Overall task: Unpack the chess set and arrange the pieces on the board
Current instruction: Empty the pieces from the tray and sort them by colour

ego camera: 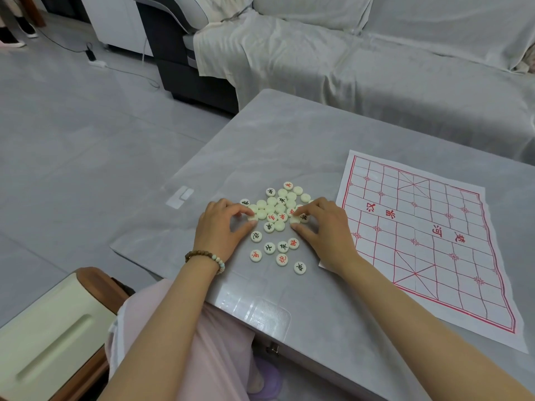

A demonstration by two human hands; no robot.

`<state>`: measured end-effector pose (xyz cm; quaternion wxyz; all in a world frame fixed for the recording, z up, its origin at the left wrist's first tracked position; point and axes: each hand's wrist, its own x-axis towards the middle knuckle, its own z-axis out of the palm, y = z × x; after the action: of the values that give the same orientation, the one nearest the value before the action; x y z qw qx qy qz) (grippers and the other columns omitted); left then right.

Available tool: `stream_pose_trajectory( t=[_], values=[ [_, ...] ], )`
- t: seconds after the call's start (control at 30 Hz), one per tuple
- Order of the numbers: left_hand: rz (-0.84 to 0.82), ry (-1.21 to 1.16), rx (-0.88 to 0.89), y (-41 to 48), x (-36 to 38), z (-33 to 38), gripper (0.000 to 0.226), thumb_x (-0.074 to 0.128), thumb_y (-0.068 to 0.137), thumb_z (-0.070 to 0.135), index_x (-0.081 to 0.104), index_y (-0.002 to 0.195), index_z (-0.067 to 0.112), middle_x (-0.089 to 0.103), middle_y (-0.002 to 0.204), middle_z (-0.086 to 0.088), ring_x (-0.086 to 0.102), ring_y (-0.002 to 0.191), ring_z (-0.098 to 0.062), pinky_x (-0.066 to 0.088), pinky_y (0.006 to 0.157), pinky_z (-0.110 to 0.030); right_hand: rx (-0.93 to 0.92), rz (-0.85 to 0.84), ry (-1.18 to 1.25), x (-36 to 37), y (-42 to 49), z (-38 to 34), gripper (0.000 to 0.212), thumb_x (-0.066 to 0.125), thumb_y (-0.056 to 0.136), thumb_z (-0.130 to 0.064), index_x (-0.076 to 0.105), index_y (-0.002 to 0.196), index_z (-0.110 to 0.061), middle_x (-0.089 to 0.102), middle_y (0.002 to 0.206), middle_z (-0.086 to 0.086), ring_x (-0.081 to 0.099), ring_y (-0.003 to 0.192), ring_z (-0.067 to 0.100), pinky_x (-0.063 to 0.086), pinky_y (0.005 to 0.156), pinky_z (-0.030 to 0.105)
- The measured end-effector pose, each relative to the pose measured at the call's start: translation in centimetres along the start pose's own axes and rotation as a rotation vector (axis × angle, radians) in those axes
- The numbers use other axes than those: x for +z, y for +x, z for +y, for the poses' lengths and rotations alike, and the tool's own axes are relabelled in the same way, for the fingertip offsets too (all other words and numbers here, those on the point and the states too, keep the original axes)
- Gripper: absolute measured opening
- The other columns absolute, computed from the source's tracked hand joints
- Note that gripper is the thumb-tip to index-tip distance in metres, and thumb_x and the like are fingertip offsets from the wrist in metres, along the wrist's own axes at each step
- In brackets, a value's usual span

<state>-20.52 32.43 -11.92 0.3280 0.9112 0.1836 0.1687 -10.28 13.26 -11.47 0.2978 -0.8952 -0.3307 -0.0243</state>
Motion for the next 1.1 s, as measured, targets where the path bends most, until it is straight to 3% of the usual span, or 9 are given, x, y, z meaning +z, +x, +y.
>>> stream_pose_trajectory(
  t=[0.27,0.47,0.67,0.77,0.9,0.97,1.1],
  values=[
    [-0.017,-0.138,-0.026,-0.1,-0.1,-0.5,0.009,0.065,0.083,0.036,0.065,0.083,0.027,0.056,0.081,0.015,0.044,0.087,-0.008,0.037,0.077,-0.023,-0.013,0.012,0.026,0.1,0.3,0.2,0.016,0.064,0.086,-0.034,0.065,0.094,-0.020,0.057,0.094,-0.004,0.049,0.090,0.013,0.029,0.087,0.025],
    [-0.001,-0.063,-0.062,0.2,-0.1,-0.3,0.017,0.057,0.088,0.036,0.057,0.076,0.025,0.051,0.075,0.015,0.043,0.085,-0.012,0.032,0.071,-0.023,0.022,0.001,0.045,0.0,1.2,-0.4,0.016,0.058,0.090,-0.032,0.066,0.086,-0.018,0.056,0.092,-0.004,0.048,0.088,0.015,0.023,0.080,0.020],
    [0.037,-0.002,-0.087,0.1,-0.1,-0.6,0.019,0.057,0.088,0.036,0.056,0.078,0.019,0.056,0.081,0.007,0.043,0.083,-0.012,0.032,0.069,-0.023,0.023,-0.040,0.074,0.1,-0.2,-0.7,0.017,0.059,0.089,-0.032,0.067,0.087,-0.017,0.050,0.092,-0.009,0.046,0.089,0.011,0.026,0.078,0.019],
    [0.063,-0.004,-0.032,0.1,-0.2,-0.4,0.015,0.056,0.089,0.034,0.061,0.093,0.020,0.056,0.091,0.006,0.044,0.087,-0.011,0.037,0.073,-0.026,0.039,-0.022,-0.026,-0.1,-0.3,-0.5,0.015,0.060,0.089,-0.031,0.066,0.091,-0.018,0.051,0.097,-0.006,0.047,0.093,0.012,0.025,0.081,0.022],
    [-0.032,0.119,0.153,-0.3,0.1,0.2,0.043,0.033,0.092,0.049,0.055,0.124,0.032,0.051,0.125,0.007,0.042,0.111,-0.014,0.035,0.094,-0.032,-0.041,-0.005,0.064,0.0,-0.3,-1.6,0.018,0.063,0.085,-0.033,0.070,0.099,-0.024,0.051,0.097,-0.007,0.048,0.095,0.013,0.029,0.086,0.026],
    [-0.103,0.202,0.169,-0.7,0.4,0.4,0.060,0.014,0.087,0.055,0.050,0.130,0.034,0.039,0.142,0.009,0.033,0.123,-0.016,0.027,0.101,-0.032,-0.072,-0.034,0.028,0.5,-0.1,-2.2,0.021,0.064,0.083,-0.038,0.071,0.099,-0.026,0.052,0.098,-0.005,0.048,0.096,0.014,0.029,0.087,0.027],
    [-0.128,0.316,0.197,-1.0,0.6,0.4,0.065,0.007,0.087,0.053,0.051,0.130,0.033,0.029,0.150,0.006,0.029,0.128,-0.023,0.024,0.105,-0.037,-0.018,-0.037,-0.015,1.2,0.3,-2.6,0.021,0.073,0.077,-0.035,0.070,0.094,-0.023,0.053,0.097,-0.004,0.048,0.098,0.015,0.029,0.088,0.026]
  ],
)
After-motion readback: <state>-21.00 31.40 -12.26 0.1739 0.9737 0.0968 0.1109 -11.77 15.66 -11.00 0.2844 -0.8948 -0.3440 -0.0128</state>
